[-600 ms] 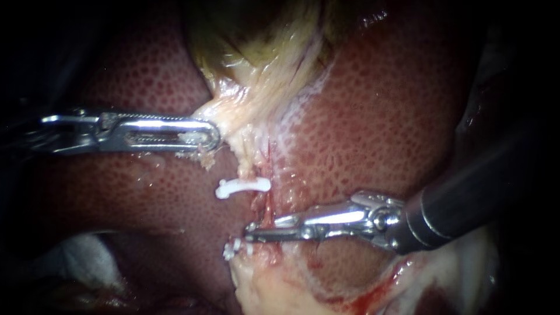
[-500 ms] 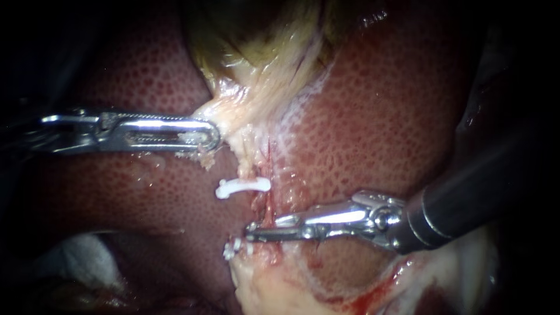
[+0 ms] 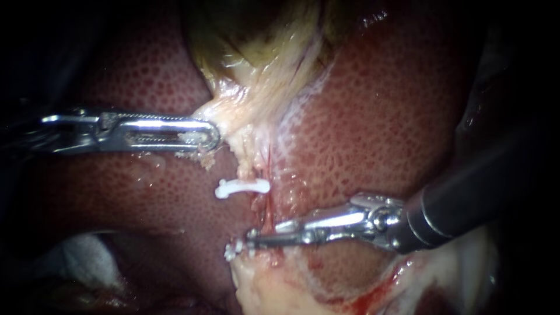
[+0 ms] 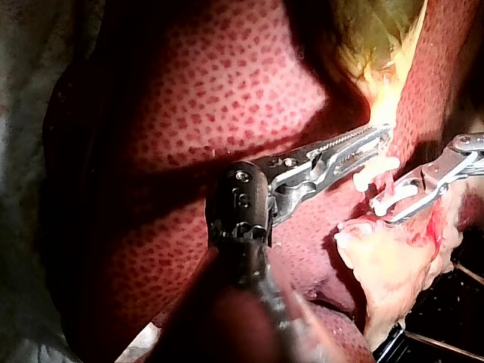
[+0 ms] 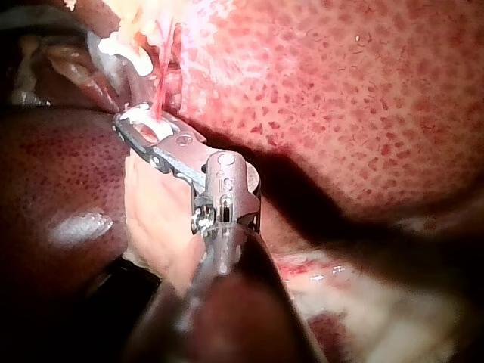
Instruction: Going back first clip right tube
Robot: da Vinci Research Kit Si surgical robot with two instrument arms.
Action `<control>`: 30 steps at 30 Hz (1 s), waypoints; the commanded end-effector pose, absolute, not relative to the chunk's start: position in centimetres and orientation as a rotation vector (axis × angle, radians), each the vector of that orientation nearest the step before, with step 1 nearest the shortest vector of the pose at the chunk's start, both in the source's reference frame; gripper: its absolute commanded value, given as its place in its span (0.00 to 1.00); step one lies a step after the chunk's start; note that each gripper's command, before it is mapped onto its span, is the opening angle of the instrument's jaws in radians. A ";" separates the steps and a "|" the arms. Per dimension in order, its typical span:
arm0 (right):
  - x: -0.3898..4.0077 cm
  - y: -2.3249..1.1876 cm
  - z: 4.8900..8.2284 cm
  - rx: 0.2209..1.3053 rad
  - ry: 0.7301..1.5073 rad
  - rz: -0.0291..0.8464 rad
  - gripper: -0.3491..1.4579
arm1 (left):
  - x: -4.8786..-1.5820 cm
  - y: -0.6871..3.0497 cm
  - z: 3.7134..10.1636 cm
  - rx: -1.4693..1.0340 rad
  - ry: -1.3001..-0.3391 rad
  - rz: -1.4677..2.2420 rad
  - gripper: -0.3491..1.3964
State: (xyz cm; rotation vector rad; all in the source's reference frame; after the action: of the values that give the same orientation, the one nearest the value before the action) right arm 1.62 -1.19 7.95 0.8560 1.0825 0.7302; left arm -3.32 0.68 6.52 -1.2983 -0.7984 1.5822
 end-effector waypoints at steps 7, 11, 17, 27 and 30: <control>1.54 -1.09 8.00 0.760 1.120 0.660 0.47 | -3.32 0.68 6.52 -1.298 -0.798 1.582 0.00; 1.40 -0.96 7.97 0.720 1.139 0.625 0.47 | -3.32 0.68 6.52 -1.298 -0.798 1.582 0.00; 1.04 -0.83 7.83 0.665 1.170 0.533 0.47 | -3.32 0.67 6.52 -1.298 -0.798 1.582 0.00; 0.45 -0.49 7.19 0.609 1.222 0.362 0.47 | -3.32 0.67 6.53 -1.299 -0.798 1.583 0.00; 0.37 -0.39 6.96 0.599 1.234 0.333 0.47 | -3.32 0.67 6.54 -1.299 -0.798 1.583 0.00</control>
State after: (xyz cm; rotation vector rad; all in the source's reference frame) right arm 0.35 -0.37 6.90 0.5980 1.2359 0.3272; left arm -3.32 0.67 6.55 -1.2990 -0.7980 1.5828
